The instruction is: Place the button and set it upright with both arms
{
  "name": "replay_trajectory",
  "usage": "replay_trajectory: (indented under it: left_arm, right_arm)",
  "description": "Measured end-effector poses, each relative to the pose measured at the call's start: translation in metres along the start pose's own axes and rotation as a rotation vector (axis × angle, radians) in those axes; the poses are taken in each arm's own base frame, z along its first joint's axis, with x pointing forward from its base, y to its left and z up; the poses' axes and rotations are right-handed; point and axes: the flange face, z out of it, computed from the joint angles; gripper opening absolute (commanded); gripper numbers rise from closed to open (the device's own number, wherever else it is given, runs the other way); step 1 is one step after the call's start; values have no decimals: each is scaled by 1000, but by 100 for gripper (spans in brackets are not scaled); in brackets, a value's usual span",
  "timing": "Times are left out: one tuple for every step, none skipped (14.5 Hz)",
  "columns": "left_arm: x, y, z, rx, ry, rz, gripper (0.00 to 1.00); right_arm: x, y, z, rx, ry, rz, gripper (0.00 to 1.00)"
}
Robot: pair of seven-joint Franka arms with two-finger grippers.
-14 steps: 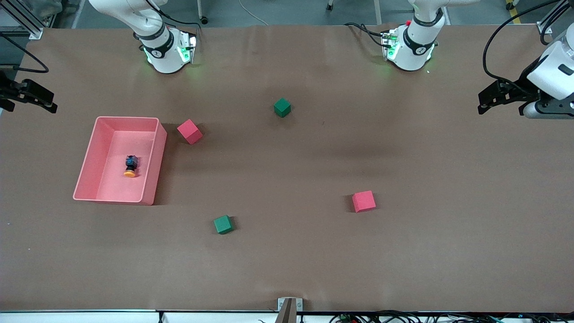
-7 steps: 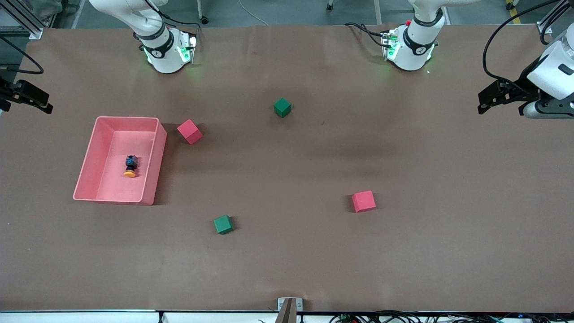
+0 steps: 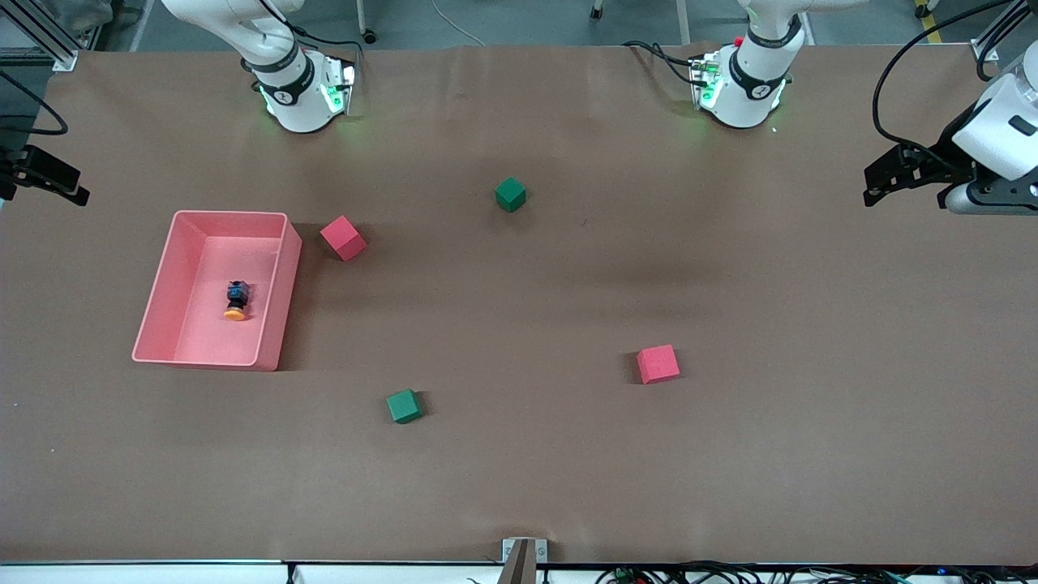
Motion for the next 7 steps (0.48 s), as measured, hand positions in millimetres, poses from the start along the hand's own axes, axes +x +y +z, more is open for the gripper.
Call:
replay_trajectory:
  left_arm:
    - [0,0,0,0,0,0,100]
    - [0,0,0,0,0,0,100]
    - [0,0,0,0,0,0,100]
    - [0,0,0,0,0,0,100]
    - [0,0,0,0,0,0,100]
    - [0,0,0,0,0,0,100]
    - [0,0,0,0,0,0,100]
  right_arm:
    - [0,0,0,0,0,-1,100]
    - [0,-1,0,0,0,-1,100]
    - [-1,-1,-1,1,-1,-2,100]
    - [-2,-2,-1,1,-2,-5,100]
    - [-2,-3,-2,2,-2,-7,100]
    - [-3,-4,-3,3,-1,-9,100]
    - [-3,-5,-3,3,0,-12,100]
